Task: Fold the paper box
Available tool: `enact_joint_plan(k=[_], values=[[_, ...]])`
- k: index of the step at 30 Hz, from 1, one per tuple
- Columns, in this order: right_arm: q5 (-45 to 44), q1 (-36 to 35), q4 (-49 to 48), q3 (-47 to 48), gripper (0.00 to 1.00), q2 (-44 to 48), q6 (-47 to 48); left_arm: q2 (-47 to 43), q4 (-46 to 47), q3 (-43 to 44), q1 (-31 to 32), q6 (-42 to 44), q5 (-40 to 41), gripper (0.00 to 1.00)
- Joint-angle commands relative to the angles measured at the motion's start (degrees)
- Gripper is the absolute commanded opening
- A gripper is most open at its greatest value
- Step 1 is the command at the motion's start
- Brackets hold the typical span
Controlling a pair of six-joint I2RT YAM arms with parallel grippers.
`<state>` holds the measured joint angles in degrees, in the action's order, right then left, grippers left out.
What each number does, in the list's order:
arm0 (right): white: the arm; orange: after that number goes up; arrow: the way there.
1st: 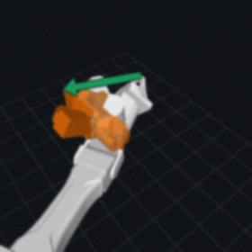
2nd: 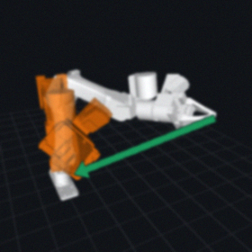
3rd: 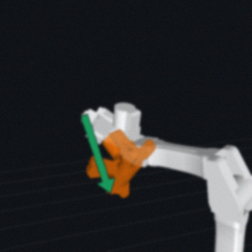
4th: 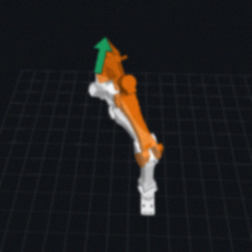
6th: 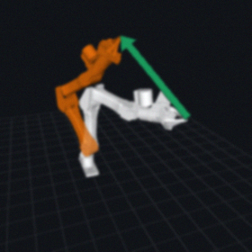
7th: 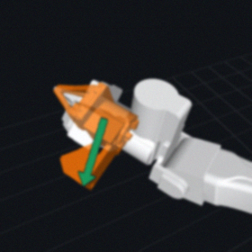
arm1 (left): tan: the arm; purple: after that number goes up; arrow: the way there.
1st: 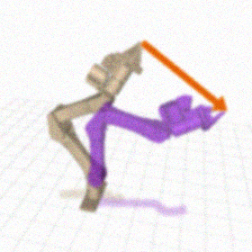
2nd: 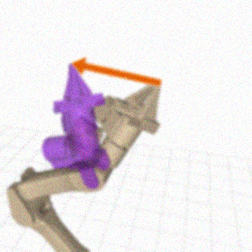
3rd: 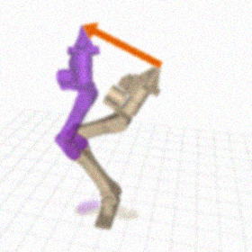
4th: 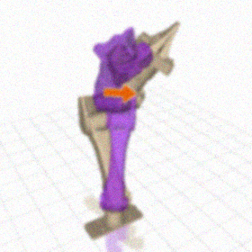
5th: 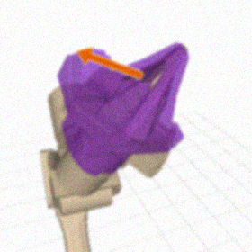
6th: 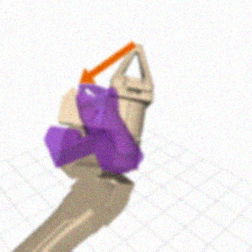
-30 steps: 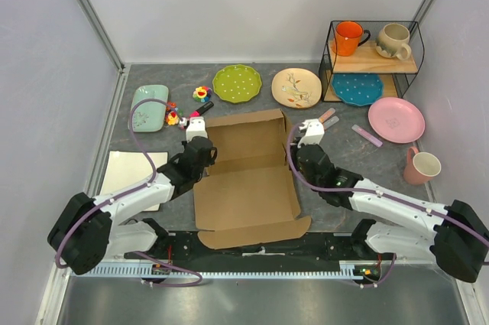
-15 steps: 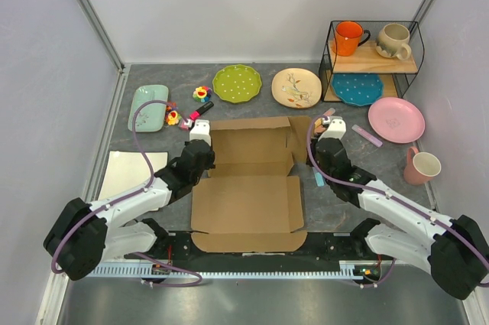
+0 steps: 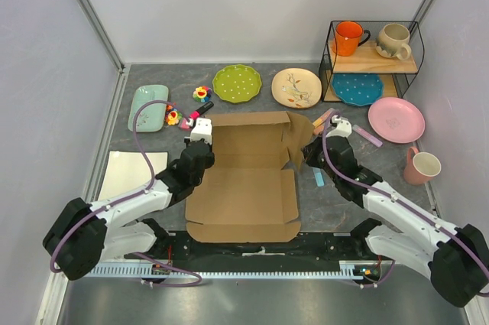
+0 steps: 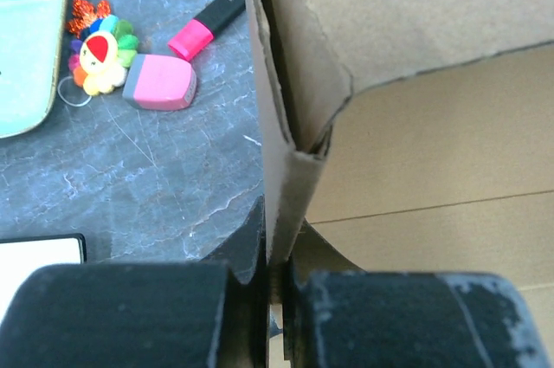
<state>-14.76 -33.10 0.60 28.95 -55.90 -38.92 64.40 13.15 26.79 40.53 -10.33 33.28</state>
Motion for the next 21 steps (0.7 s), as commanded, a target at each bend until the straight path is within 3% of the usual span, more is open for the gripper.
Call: enact_joint_plan(k=[1, 15, 21], values=[[7.11, -0.03, -2.53, 2.6, 0.04, 3.69, -8.1, 0.02, 9.35, -0.42, 2.27, 4.79, 2.49, 0.02], [10.98, -0.12, -2.71, 4.8, 0.04, 2.9, -12.67, -0.24, 13.75, -1.91, 3.59, 8.73, 3.28, 0.02], [19.76, 1.55, -3.76, 6.29, 0.06, 2.64, -17.51, -0.07, 18.05, -3.14, 3.94, 12.78, 4.34, 0.02]])
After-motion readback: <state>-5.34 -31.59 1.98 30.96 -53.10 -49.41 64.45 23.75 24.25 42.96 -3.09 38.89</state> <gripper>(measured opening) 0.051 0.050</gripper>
